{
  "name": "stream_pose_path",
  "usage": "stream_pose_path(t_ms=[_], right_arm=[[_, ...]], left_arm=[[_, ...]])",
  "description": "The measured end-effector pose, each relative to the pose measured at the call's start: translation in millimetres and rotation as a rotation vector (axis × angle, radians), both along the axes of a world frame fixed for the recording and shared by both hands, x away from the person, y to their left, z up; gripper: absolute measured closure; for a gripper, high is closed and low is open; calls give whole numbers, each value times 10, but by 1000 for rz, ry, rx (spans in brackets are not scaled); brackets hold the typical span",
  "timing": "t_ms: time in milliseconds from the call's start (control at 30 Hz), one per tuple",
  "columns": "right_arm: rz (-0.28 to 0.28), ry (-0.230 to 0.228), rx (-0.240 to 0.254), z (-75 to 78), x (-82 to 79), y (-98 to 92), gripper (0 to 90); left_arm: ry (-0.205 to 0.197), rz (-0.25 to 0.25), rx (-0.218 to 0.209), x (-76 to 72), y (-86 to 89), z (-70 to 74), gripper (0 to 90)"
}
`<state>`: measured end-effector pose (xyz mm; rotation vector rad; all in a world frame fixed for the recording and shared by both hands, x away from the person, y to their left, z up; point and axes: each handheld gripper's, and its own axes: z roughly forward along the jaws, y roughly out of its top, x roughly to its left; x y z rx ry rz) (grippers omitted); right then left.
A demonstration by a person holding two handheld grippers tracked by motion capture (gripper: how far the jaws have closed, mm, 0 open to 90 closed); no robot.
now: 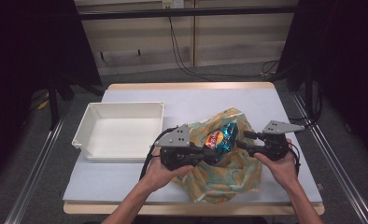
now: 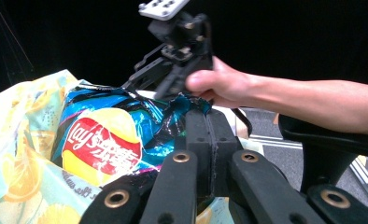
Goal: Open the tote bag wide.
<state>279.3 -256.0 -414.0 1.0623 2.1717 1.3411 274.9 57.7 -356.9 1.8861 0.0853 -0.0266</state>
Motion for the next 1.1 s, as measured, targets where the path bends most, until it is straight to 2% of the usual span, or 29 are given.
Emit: stream_pose_path(t_ms=[33, 133, 200, 267, 367, 533, 633, 733, 767, 800, 833, 933, 1000, 1100], right_arm=[[4, 6, 19, -18, 38, -13, 635], [-5, 12, 56, -41, 136, -59, 844], [-8, 15, 59, -40, 194, -76, 900], [-8, 19, 52, -53, 249, -95, 900], [-38, 39, 31, -113, 308, -146, 900], [-90, 75, 52, -264, 392, -290, 900], [-79, 79, 55, -310, 363, -288, 900], [-52, 70, 82, -270, 304, -259, 896], [-46, 65, 85, -242, 278, -242, 849], [-43, 63, 86, -214, 253, -220, 790], [-37, 57, 83, -189, 231, -209, 772], [-17, 40, 83, -126, 157, -193, 703], [1, 33, 97, -91, 102, -199, 680], [20, 24, 91, -63, 39, -200, 660]], left_arm=[[4, 9, -5, -14, 0, 1, 900], [-6, -6, 10, -26, 10, 6, 900], [-13, -6, 4, -36, 19, 8, 900], [-16, -4, 4, -43, 36, 21, 900], [-14, -5, -6, -39, 71, 45, 900], [-17, 11, -17, -23, 131, 80, 900], [-16, 16, -37, 14, 134, 103, 900], [-9, 28, -51, 62, 88, 136, 900], [-5, 26, -68, 77, 56, 136, 900], [-10, 35, -65, 83, 31, 144, 900], [-19, 32, -58, 91, 9, 155, 900], [-11, 41, -74, 126, -41, 184, 900], [-14, 42, -79, 159, -71, 209, 900], [-11, 45, -77, 198, -97, 235, 900]])
